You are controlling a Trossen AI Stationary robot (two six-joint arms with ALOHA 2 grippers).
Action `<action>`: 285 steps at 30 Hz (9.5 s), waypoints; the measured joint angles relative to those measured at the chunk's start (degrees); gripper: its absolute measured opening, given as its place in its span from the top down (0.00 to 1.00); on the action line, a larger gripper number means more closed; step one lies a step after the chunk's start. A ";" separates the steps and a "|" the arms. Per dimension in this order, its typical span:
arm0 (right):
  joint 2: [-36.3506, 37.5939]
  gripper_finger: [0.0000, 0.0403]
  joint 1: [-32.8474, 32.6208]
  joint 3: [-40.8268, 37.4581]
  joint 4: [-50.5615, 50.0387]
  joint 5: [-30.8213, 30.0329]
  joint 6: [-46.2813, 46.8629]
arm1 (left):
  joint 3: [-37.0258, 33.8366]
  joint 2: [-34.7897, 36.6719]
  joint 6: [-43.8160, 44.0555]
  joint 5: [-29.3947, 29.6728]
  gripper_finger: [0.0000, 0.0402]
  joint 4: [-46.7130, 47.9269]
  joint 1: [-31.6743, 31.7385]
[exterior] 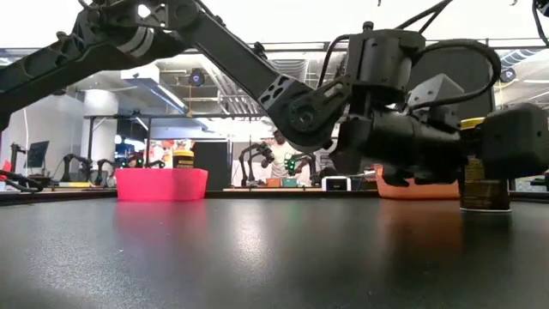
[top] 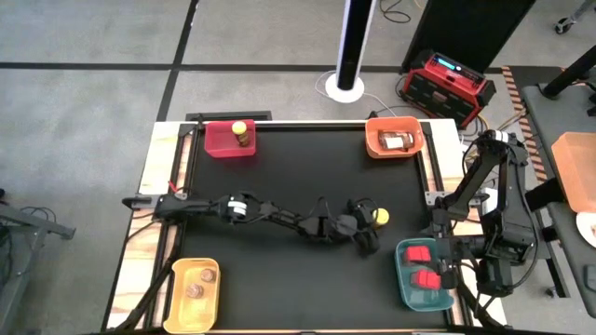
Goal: Sort spices by type
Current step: Put the yellow seasoning bottle into the red bin
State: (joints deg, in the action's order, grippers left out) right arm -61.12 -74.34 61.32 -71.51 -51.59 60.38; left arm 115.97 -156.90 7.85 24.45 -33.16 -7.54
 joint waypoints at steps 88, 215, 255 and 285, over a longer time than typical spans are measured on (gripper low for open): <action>-37.29 0.36 71.40 25.24 74.24 34.79 -70.03 | -89.12 124.04 -13.11 -15.53 0.54 31.76 12.72; -42.12 0.56 69.53 33.77 49.47 12.03 -85.79 | -87.62 111.15 -6.80 -15.91 0.26 22.37 12.63; -42.16 0.56 67.96 31.87 49.57 6.98 -91.90 | -74.79 90.27 -8.65 -12.07 0.28 15.49 13.06; -42.16 0.56 67.99 31.82 51.00 6.46 -92.05 | -74.52 88.17 -2.35 -13.43 0.45 14.70 14.24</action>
State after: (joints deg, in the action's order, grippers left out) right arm -103.28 -6.35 93.14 -20.51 -45.13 -31.67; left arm 41.45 -68.73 5.50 11.01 -18.46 6.70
